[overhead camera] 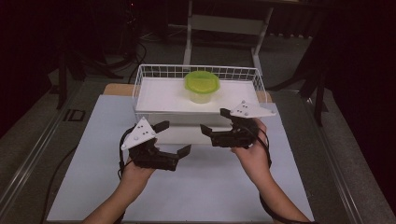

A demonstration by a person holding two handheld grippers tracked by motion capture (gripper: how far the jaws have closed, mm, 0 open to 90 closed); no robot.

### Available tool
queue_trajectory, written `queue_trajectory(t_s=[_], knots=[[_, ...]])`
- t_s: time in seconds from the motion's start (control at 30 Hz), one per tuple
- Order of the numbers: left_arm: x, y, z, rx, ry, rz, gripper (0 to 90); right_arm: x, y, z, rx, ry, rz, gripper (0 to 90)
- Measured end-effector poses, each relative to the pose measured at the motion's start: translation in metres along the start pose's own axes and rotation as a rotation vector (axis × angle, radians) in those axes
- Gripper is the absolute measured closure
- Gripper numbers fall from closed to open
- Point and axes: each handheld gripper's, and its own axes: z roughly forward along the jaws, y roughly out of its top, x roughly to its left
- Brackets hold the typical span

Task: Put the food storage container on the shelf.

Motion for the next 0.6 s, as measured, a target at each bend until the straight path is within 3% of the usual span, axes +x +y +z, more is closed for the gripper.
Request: queue_trajectory(t_s=[0.13, 0.37, 0.6], knots=[[-0.003, -0.006, 0.0, 0.013, 0.001, 0.035, 0.1, -0.001, -0.013, -0.005, -0.009, 0.007, 0.014, 13.7], [-0.007, -0.015, -0.002, 0.01, -0.025, 0.044, 0.1, -0.002, -0.037, -0.009, -0.001, 0.022, 0.036, 13.8], [-0.012, -0.034, -0.007, 0.018, -0.057, 0.054, 0.1, -0.003, -0.064, -0.016, -0.011, 0.038, 0.043, 14.1]])
